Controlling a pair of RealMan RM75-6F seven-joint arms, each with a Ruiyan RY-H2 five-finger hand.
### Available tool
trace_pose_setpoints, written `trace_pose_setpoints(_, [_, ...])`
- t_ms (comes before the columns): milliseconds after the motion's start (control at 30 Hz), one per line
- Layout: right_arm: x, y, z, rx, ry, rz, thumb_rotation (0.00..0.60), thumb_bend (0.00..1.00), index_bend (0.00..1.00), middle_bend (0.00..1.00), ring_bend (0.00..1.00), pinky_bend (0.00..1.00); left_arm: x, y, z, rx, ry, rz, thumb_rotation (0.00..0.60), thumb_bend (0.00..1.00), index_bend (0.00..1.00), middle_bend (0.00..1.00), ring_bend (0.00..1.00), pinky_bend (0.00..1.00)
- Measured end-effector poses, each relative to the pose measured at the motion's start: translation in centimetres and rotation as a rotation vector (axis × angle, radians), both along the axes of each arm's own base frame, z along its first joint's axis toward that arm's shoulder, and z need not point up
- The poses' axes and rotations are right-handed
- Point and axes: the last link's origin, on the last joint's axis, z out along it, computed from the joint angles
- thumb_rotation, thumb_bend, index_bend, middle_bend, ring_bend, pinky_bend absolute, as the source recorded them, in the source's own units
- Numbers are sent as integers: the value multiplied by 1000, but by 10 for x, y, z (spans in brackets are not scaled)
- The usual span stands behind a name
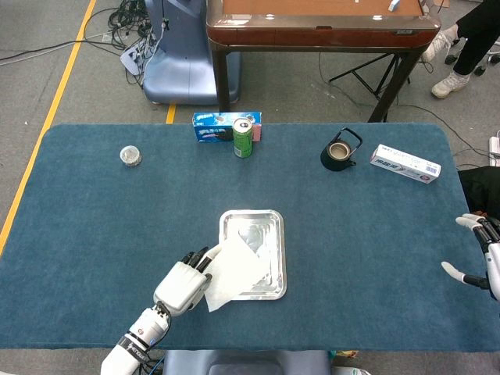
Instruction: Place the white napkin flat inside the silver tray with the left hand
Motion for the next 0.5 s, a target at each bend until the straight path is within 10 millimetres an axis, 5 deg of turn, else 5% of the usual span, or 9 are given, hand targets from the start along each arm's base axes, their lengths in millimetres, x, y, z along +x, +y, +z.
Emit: trace_pose_setpoints(500, [0,2,4,-13,-8,5,600,70,261,244,168,265,5,-7,-5,-28,-21,-10,600,392,420,40,0,167])
